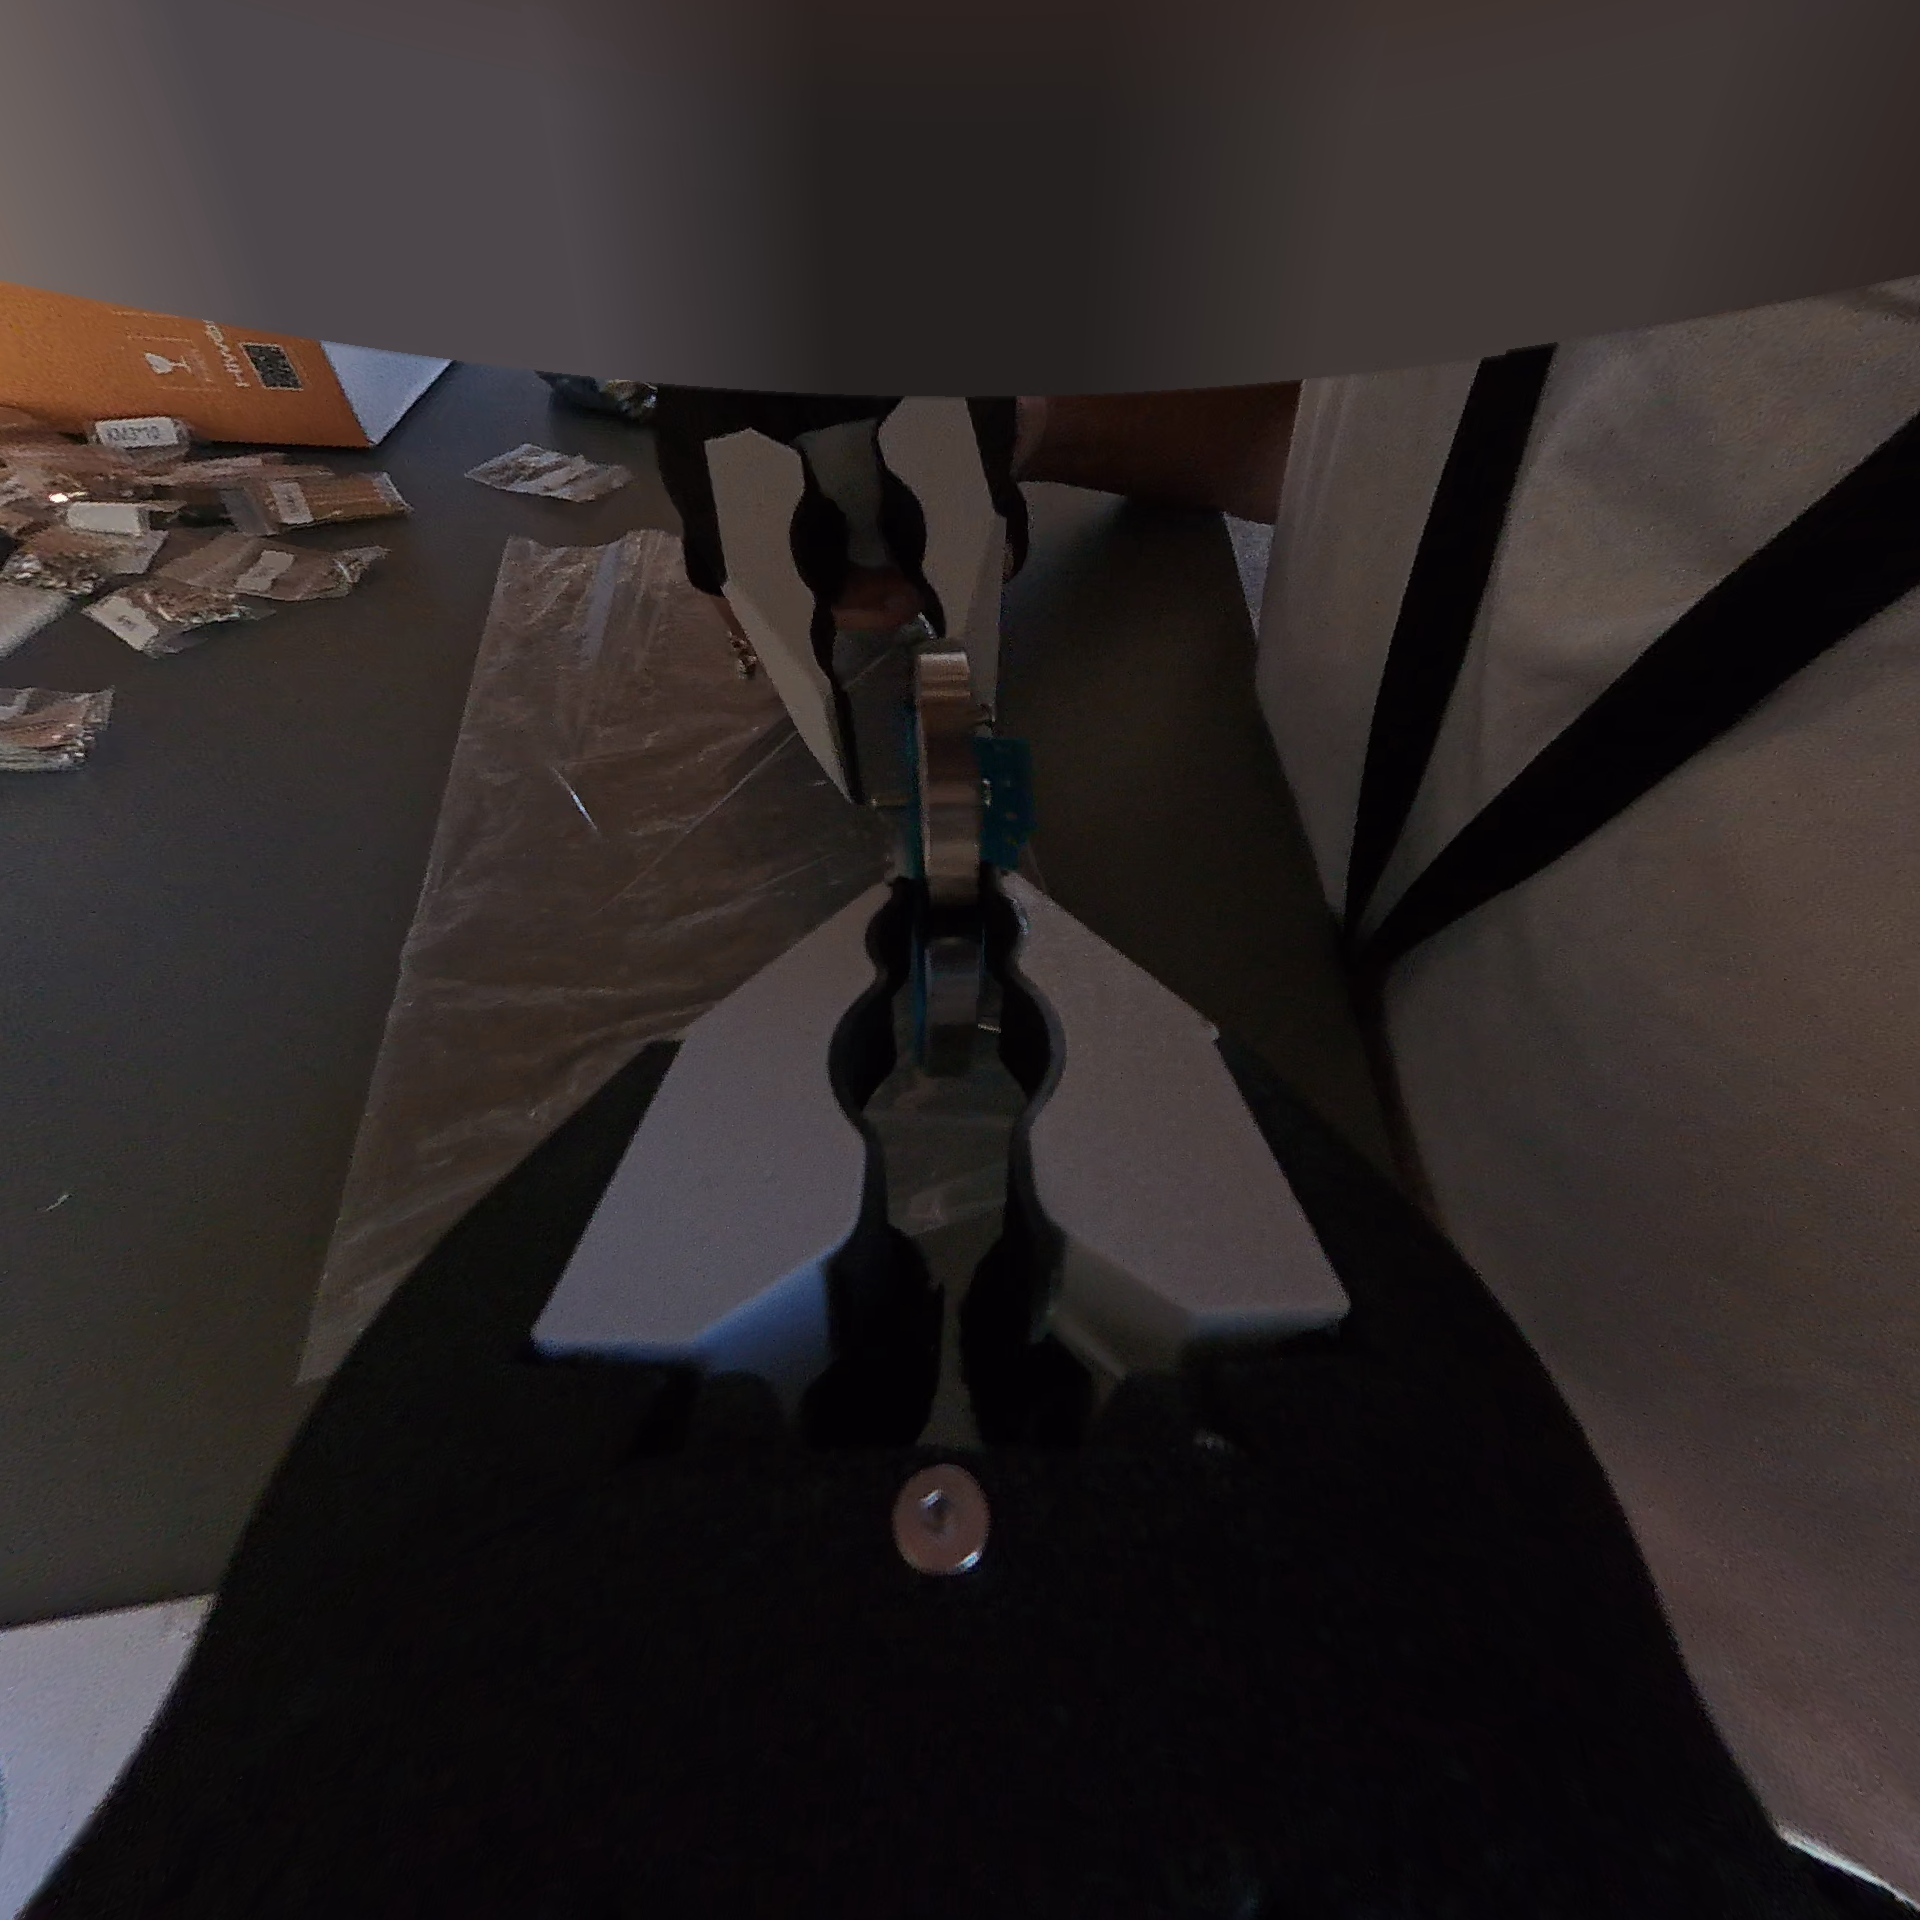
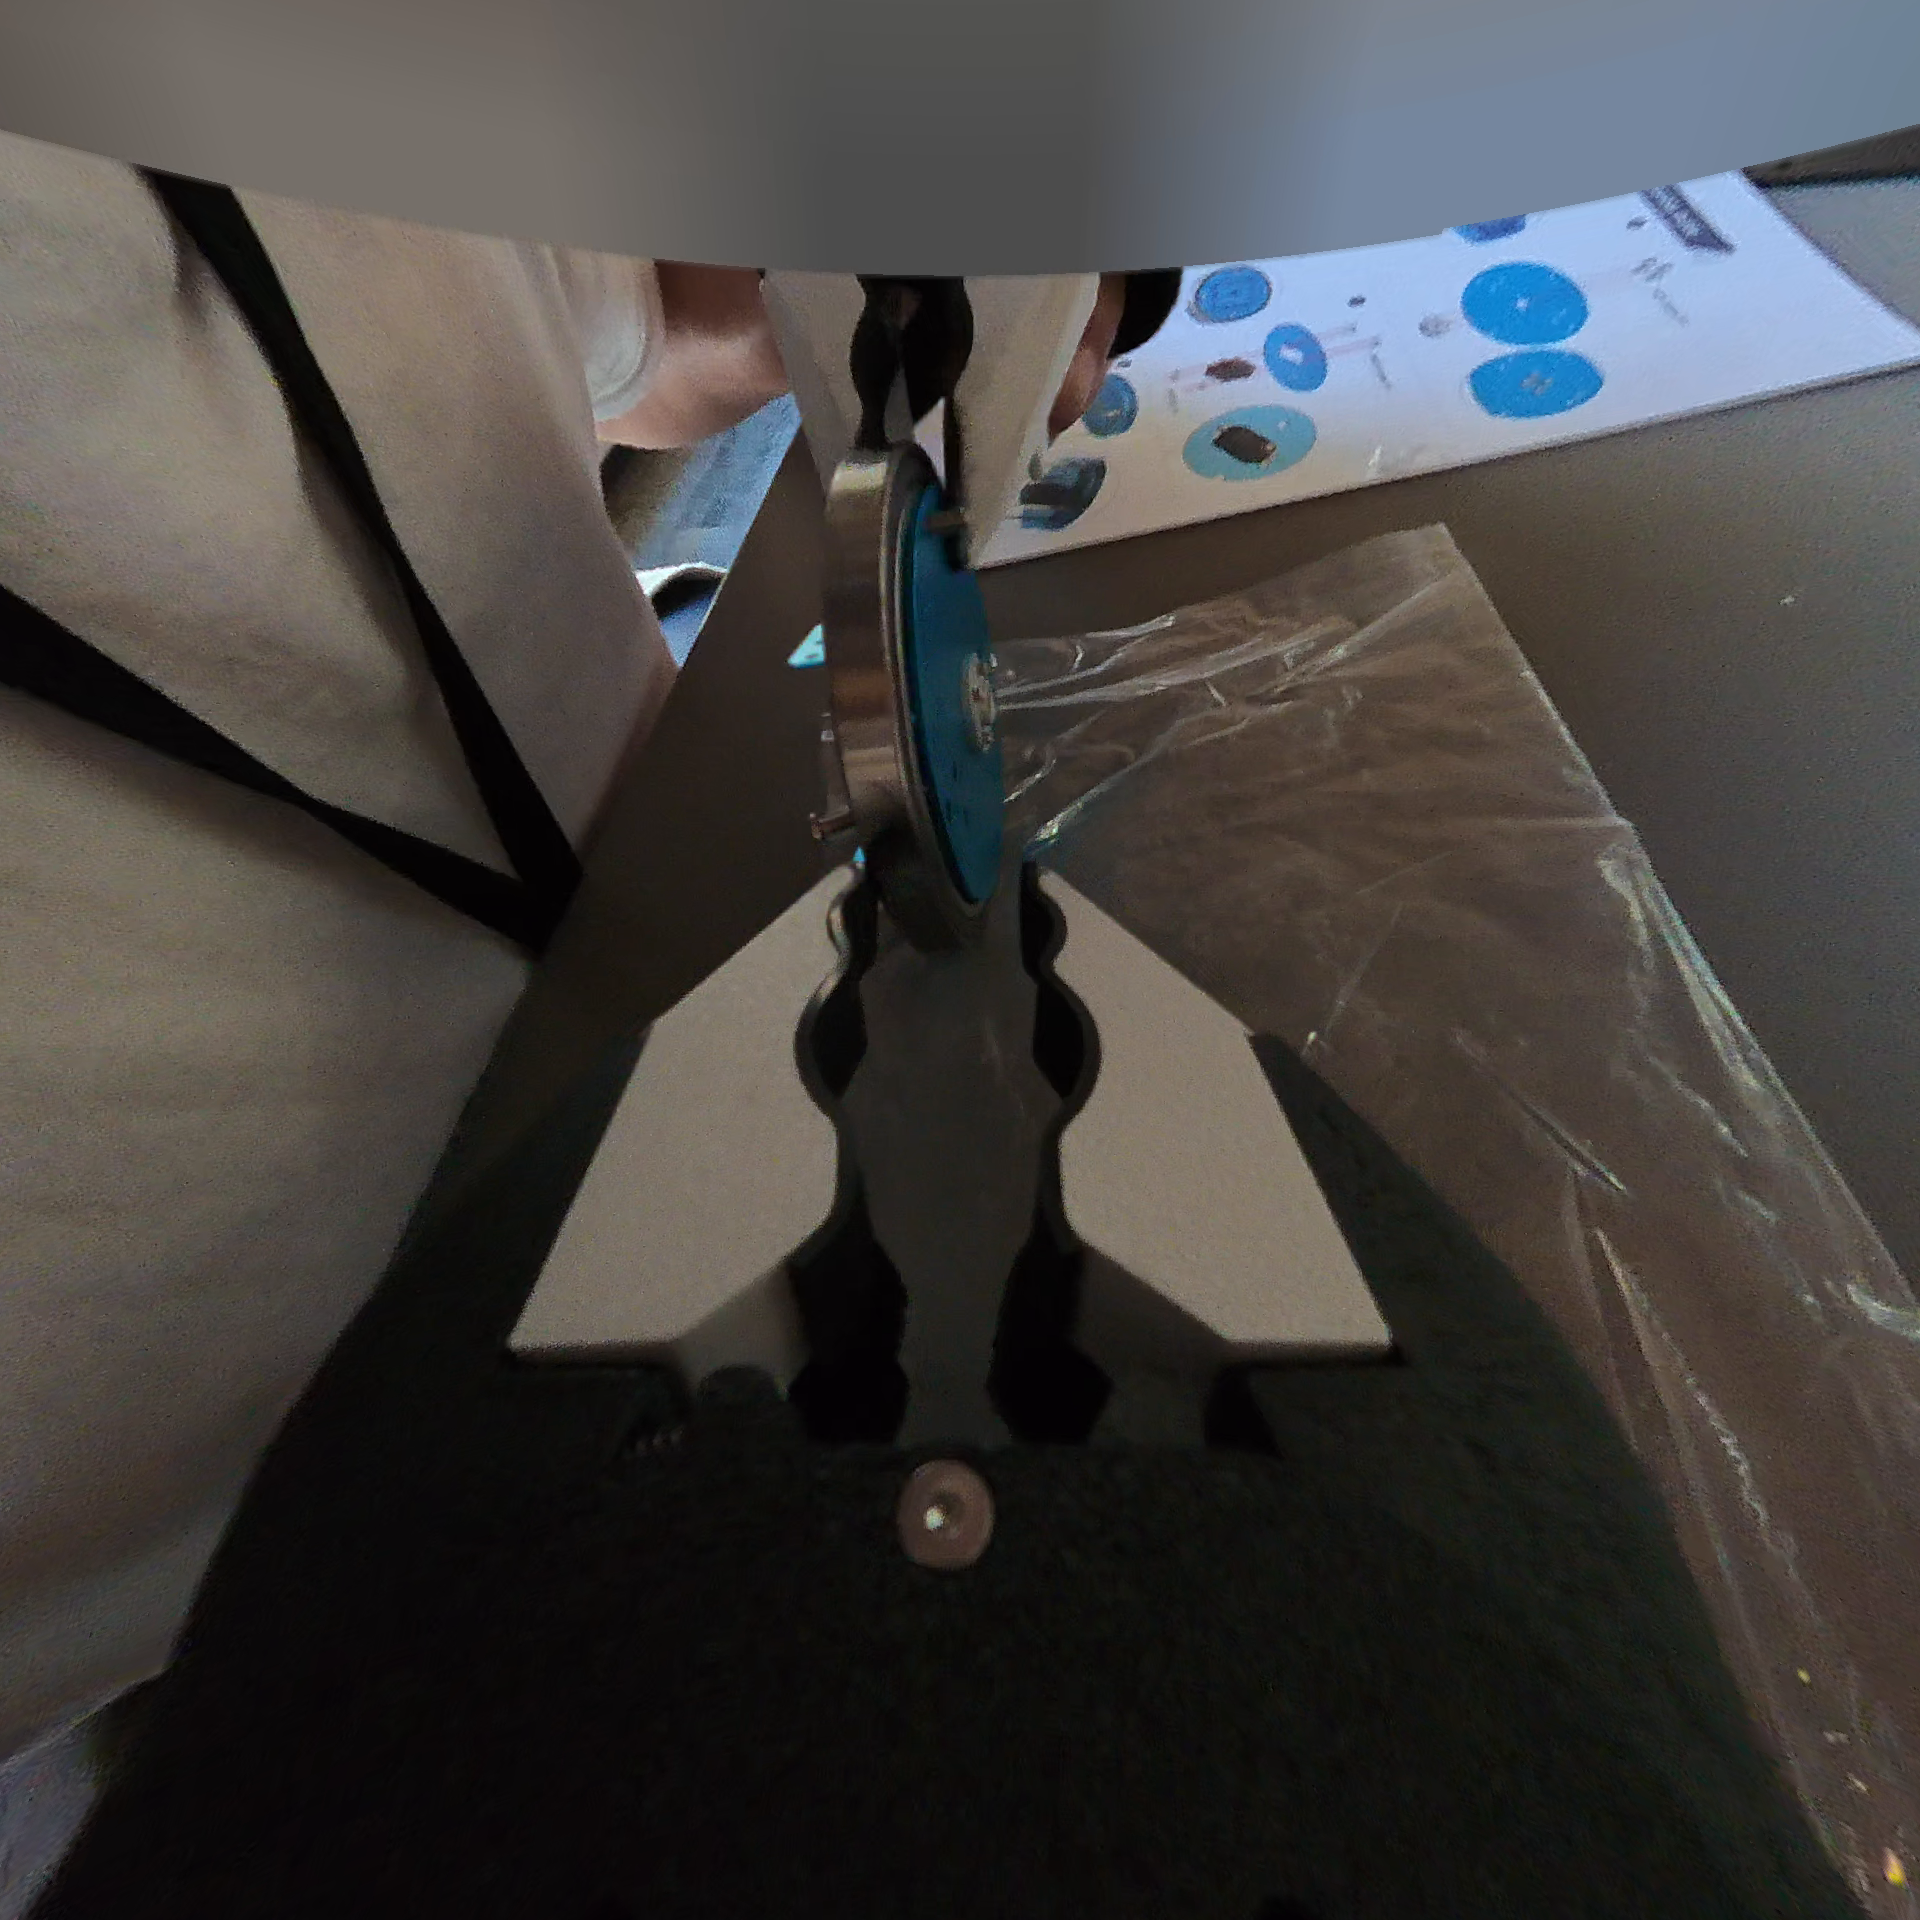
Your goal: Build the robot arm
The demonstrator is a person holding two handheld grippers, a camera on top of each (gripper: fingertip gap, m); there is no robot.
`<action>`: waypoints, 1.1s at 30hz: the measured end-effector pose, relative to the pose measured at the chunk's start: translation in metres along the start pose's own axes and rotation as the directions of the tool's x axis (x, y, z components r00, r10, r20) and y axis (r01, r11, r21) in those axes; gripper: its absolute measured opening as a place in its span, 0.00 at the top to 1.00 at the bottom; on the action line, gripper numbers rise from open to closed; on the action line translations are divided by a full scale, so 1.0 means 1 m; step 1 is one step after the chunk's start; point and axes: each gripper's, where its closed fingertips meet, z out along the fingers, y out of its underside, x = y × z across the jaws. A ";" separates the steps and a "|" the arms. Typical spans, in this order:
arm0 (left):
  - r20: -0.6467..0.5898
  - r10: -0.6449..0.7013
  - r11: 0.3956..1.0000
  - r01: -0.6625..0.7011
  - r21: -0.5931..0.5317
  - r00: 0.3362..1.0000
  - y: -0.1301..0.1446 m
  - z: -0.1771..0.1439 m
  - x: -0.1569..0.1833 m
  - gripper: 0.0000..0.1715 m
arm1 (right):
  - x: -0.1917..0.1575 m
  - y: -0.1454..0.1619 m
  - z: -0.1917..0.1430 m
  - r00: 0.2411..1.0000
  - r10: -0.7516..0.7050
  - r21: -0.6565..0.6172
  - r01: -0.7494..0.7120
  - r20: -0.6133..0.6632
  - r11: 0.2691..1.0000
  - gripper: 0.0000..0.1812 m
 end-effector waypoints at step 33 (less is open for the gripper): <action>-0.102 -0.265 0.964 0.261 -0.051 0.959 -0.013 0.029 -0.014 0.90 | 0.004 -0.037 -0.002 0.997 -0.069 0.094 0.072 -0.033 0.993 0.93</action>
